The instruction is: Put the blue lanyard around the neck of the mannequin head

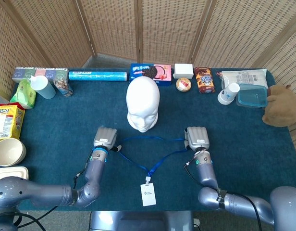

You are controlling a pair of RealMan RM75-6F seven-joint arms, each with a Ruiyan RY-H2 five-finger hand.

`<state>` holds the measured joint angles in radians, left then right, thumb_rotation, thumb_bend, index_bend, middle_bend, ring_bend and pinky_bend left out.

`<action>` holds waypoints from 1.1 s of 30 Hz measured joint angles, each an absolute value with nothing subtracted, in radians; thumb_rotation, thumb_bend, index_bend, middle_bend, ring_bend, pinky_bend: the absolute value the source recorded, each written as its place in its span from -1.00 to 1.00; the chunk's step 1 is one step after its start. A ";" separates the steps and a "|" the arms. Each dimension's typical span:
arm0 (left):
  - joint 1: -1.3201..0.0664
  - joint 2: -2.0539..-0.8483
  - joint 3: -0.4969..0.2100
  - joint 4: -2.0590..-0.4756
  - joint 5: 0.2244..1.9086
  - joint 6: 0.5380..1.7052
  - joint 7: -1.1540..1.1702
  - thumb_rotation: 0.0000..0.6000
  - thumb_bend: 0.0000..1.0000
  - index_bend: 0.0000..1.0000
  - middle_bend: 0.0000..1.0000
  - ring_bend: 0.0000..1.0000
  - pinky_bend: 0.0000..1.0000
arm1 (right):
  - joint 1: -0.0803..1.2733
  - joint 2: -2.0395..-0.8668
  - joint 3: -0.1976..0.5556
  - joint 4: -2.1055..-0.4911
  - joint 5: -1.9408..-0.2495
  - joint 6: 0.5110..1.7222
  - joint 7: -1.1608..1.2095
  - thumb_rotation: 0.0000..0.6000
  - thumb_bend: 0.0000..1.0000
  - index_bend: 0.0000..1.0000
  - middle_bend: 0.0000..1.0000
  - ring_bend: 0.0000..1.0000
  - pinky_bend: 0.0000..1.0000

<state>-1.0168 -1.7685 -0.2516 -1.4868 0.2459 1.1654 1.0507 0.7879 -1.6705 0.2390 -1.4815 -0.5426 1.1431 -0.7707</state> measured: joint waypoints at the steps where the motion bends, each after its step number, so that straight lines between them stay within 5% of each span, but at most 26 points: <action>1: -1.017 -1.769 -0.252 -1.486 0.244 1.165 1.051 0.35 -0.41 0.21 1.00 1.00 1.00 | 0.788 -1.670 0.239 -1.482 -0.542 1.143 -0.770 1.00 0.01 0.25 1.00 1.00 1.00; 33: -1.039 -1.795 -0.258 -1.455 0.210 1.156 1.063 0.41 -0.19 0.25 1.00 1.00 1.00 | 0.780 -1.661 0.238 -1.467 -0.539 1.134 -0.754 1.00 0.01 0.25 1.00 1.00 1.00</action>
<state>-1.0393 -1.7953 -0.2575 -1.4551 0.2100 1.1555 1.0630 0.7798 -1.6613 0.2377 -1.4667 -0.5391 1.1340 -0.7543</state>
